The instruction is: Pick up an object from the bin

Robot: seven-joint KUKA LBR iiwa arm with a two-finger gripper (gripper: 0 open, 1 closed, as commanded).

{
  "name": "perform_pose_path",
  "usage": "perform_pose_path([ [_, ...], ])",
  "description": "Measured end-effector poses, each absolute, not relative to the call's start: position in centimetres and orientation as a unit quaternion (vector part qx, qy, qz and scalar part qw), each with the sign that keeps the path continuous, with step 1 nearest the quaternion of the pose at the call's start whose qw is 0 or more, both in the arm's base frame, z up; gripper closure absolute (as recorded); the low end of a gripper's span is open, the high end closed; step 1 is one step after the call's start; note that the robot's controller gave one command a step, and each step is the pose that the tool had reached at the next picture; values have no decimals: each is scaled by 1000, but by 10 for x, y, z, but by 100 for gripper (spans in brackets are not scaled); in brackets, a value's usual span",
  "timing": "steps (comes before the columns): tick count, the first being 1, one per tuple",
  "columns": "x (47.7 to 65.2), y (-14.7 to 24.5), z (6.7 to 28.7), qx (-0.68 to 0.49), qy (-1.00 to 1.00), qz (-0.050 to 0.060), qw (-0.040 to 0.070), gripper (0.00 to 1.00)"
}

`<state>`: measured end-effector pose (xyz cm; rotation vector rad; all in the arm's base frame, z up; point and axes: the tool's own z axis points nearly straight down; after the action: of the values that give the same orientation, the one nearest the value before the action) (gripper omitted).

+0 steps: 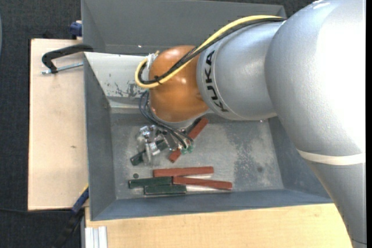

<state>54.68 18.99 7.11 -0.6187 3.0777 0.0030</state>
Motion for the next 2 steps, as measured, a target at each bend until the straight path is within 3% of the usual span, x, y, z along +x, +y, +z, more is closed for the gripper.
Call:
perform_pose_path([
  [1,553,183,71,-284,959,2,3,100],
  [2,522,169,219,-288,957,1,4,100],
])
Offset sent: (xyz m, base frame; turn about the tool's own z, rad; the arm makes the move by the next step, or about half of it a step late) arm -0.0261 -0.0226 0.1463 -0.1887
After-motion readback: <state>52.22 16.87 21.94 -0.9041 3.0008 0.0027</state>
